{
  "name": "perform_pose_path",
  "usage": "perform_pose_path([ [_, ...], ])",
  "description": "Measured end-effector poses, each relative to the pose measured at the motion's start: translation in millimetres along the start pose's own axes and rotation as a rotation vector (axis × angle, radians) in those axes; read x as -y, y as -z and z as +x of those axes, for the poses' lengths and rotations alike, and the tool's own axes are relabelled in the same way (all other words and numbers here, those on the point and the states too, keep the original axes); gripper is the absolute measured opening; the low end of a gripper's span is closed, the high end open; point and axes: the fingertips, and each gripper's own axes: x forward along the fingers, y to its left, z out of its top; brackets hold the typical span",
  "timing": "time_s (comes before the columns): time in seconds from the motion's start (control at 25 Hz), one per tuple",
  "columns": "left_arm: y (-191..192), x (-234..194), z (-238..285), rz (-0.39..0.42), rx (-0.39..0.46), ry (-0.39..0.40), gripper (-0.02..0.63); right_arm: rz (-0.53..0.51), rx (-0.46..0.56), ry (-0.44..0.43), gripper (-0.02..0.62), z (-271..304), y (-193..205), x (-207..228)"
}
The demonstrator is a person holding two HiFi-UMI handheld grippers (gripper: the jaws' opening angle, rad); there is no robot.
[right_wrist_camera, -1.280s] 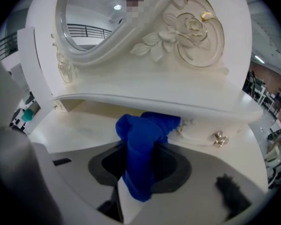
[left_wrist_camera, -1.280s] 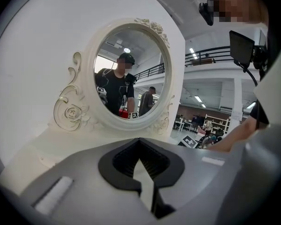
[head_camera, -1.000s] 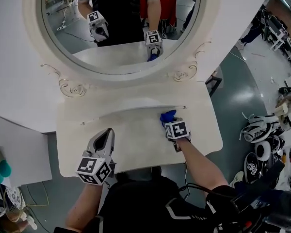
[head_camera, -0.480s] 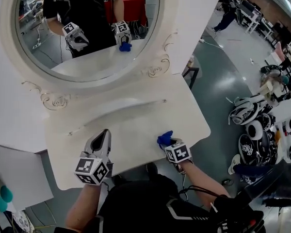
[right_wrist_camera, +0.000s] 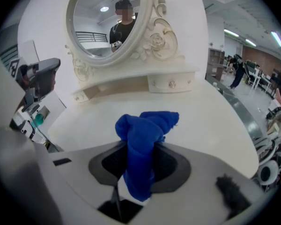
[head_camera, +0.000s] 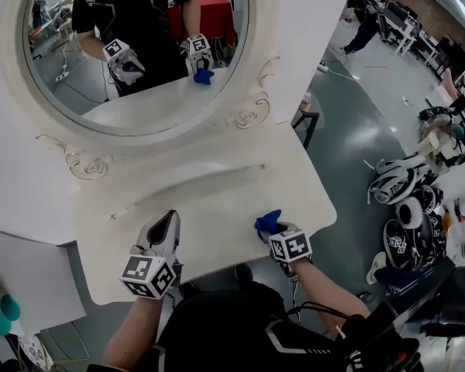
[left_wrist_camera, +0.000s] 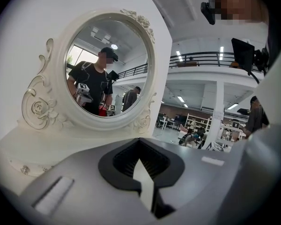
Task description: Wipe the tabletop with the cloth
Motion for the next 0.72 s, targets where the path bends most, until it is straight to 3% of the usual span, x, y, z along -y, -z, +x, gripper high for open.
perform_pose_path([
  [0.2, 1.4, -6.9, -10.8, 0.0, -0.007, -0.064, 0.008, -0.042, 0.08, 0.046, 0.135, 40.0, -86.2, 32.6],
  [0.36, 1.5, -14.1, -19.7, -0.001, -0.012, -0.117, 0.008, -0.085, 0.079, 0.094, 0.135, 75.0, -126.7, 52.4],
  [0.56, 3.7, -21.9, -29.9, -0.011, -0.01, -0.168, 0.008, -0.082, 0.048, 0.1, 0.135, 94.6, -126.8, 60.3],
  [0.72, 7.2, -20.1, -33.2, -0.018, -0.015, -0.162, 0.008, -0.091, 0.046, 0.107, 0.135, 89.9, -115.1, 59.4],
])
